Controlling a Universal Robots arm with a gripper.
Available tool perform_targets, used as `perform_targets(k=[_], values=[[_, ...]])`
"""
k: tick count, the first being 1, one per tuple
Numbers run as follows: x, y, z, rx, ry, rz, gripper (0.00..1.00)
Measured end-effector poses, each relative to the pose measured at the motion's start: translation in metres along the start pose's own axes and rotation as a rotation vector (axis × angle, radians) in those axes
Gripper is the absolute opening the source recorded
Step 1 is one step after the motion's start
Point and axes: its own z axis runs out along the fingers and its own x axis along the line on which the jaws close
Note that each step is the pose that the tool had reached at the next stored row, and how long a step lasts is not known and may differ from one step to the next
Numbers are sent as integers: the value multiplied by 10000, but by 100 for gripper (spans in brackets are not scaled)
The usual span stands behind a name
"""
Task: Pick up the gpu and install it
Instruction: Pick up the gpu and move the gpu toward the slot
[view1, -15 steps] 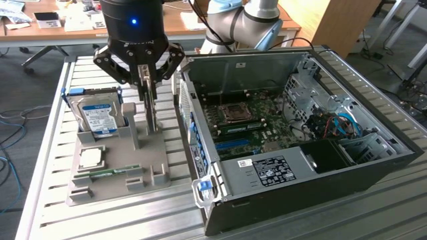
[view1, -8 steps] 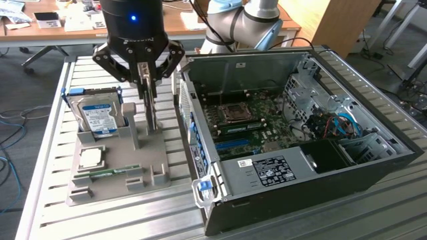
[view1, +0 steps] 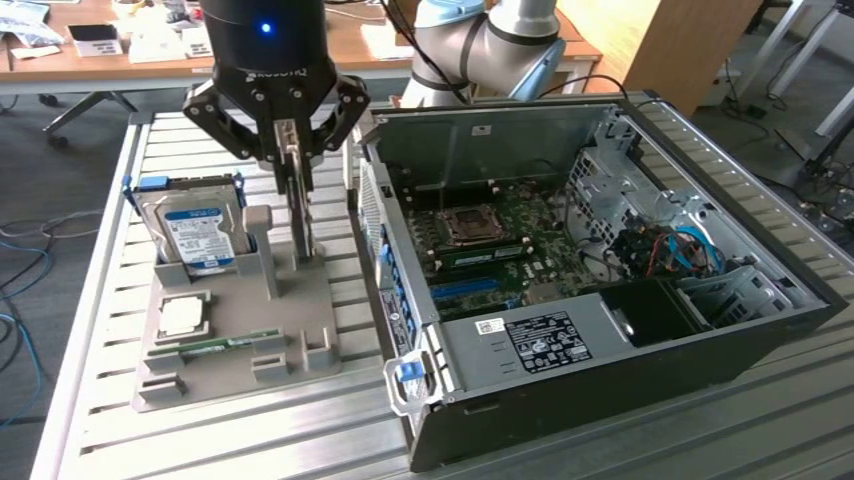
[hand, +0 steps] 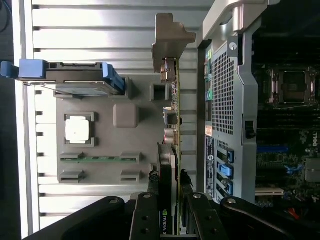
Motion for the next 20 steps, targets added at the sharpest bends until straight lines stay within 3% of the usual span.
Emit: perform_targets(k=[20], values=[[-3,4,-120,0,0,0,27]])
